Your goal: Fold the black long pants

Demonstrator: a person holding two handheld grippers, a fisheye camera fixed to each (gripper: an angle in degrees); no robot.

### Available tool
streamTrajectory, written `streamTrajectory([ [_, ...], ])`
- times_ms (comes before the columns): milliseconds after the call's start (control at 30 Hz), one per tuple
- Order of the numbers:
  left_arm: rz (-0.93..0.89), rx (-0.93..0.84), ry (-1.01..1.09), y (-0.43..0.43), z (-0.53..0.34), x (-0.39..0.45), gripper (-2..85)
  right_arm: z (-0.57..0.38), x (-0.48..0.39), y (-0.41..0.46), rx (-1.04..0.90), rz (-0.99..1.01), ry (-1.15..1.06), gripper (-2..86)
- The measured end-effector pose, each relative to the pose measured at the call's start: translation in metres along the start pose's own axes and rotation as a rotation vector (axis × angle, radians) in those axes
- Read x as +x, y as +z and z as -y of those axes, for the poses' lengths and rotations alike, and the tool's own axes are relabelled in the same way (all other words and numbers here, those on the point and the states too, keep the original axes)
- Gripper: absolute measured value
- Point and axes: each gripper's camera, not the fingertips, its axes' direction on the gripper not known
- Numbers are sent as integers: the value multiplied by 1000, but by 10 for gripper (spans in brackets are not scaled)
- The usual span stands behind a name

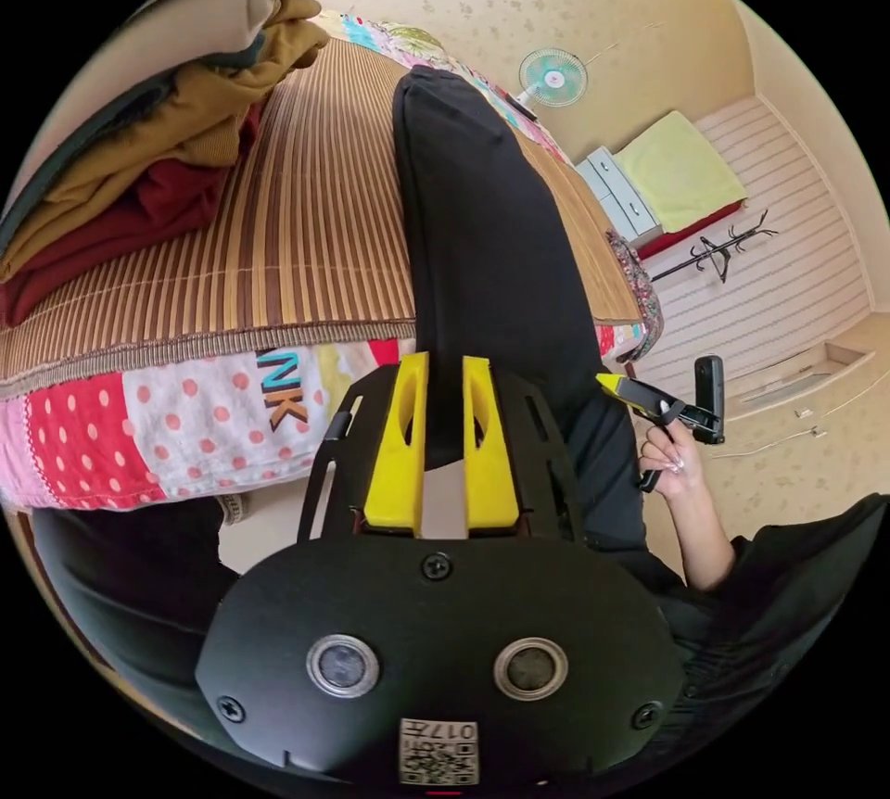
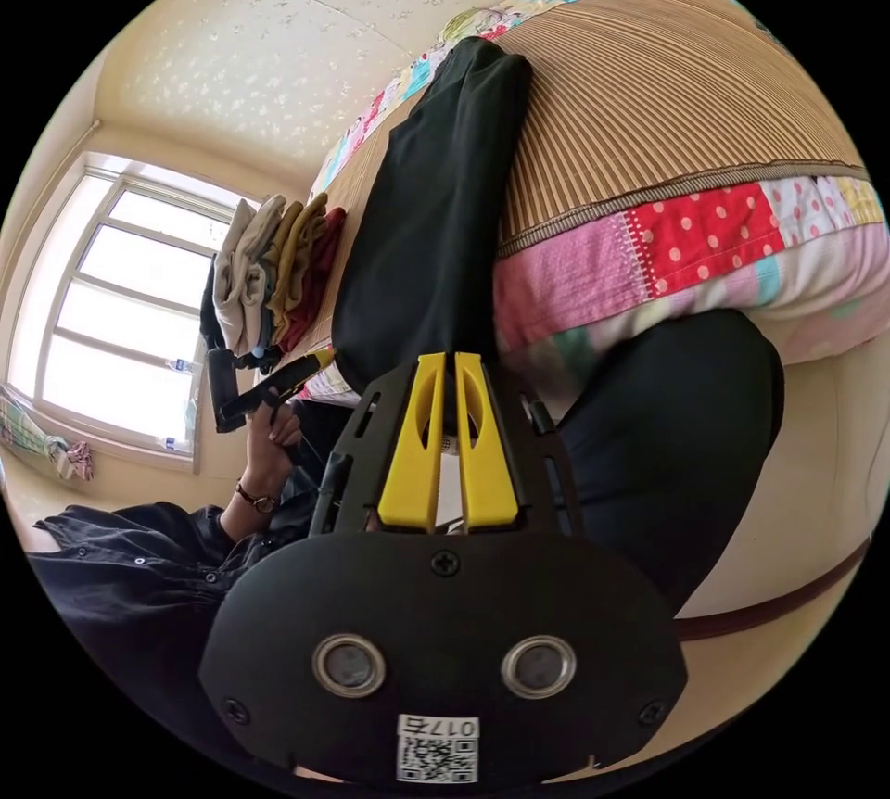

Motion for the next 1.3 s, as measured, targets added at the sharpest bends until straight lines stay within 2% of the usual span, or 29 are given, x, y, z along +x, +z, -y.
streamTrajectory([
  [133,3,1,12,3,-3,7,62,2,-5,-3,-3,-4,-11,22],
  [233,-7,-38,-6,11,-4,7,19,6,-5,-2,-20,3,-2,22],
  [300,-5,-95,75,11,7,6,5,10,-10,-4,-33,10,-21,21],
  [400,-156,-71,164,-27,18,2,-1,14,-32,-23,-25,48,-139,19],
  [500,-204,-41,238,-65,19,1,0,14,-52,-44,-27,126,-248,18],
  [567,-179,-97,235,-62,19,-7,5,12,-59,-38,-75,97,-284,21],
  [667,-131,-194,157,-34,14,-27,31,15,-59,-3,-217,-99,-232,32],
  [700,-114,-169,148,-34,12,-29,47,18,-60,3,-225,-144,-222,44],
  [867,-171,-1,89,-48,33,-41,99,51,-64,-13,-42,-30,-193,95],
  [967,-188,4,38,-28,55,-54,93,81,-57,-1,3,10,-131,95],
  [1067,-129,-11,37,-18,60,-53,46,98,-58,25,-57,-11,-56,67],
  [1133,-95,-21,81,-18,55,-46,31,94,-76,31,-76,-147,-117,34],
  [1233,-144,-81,64,-18,43,-49,18,82,-92,34,-140,-226,-167,19],
  [1300,-150,-185,105,-11,28,-44,12,74,-94,34,-204,-248,-160,16],
])
